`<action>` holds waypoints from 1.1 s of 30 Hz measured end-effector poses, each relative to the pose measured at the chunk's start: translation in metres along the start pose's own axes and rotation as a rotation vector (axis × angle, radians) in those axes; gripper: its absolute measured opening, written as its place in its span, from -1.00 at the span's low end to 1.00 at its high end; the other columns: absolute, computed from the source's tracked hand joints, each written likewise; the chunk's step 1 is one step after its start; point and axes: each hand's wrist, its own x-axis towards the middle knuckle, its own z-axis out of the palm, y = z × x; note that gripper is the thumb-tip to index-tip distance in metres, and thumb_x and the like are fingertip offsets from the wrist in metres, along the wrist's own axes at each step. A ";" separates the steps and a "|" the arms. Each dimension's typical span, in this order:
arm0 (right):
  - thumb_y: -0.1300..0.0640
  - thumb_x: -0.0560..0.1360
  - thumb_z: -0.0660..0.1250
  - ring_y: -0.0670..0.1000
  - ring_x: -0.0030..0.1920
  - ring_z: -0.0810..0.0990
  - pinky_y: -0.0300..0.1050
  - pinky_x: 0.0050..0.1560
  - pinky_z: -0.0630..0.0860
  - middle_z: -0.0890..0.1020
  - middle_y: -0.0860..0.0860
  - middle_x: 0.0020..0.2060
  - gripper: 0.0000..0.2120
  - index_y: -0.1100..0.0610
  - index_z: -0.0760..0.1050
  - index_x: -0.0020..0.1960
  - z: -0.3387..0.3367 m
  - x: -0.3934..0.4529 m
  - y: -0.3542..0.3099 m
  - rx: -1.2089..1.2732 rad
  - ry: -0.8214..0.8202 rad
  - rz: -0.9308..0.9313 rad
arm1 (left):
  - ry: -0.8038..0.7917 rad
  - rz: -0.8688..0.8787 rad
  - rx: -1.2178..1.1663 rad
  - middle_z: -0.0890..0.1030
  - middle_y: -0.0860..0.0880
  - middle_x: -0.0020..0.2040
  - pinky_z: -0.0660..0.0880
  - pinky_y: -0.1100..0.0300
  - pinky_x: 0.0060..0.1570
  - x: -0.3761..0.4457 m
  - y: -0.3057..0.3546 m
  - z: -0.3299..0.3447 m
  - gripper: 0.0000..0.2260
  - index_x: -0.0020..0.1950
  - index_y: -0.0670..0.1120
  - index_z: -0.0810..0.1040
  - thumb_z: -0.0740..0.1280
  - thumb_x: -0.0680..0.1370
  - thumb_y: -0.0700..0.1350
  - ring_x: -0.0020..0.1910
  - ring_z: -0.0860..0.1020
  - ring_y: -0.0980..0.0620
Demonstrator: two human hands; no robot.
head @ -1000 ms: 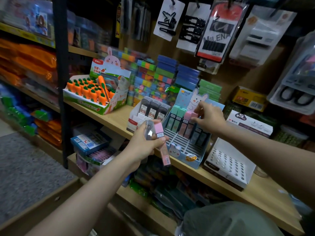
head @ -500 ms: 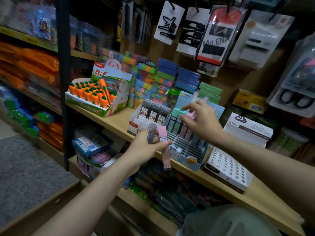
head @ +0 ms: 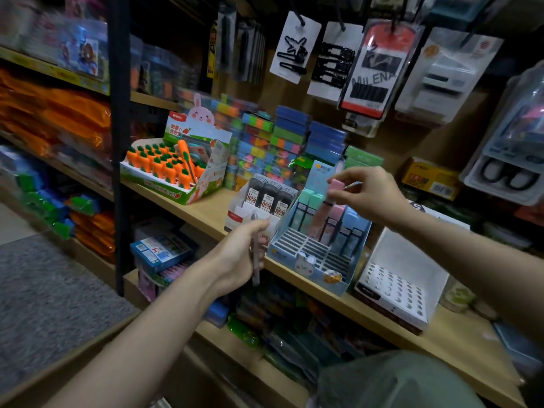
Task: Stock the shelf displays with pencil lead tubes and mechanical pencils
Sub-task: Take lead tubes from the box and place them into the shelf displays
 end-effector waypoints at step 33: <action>0.25 0.47 0.44 0.13 0.04 0.56 0.08 0.11 0.53 0.58 0.14 0.01 -0.79 0.21 0.60 0.09 0.063 0.011 0.040 -0.335 0.102 -0.022 | -0.095 0.182 0.217 0.58 -0.12 0.10 0.63 0.04 0.00 0.018 -0.016 -0.006 -0.54 0.38 0.06 0.34 0.26 0.58 -0.35 -0.02 0.67 -0.01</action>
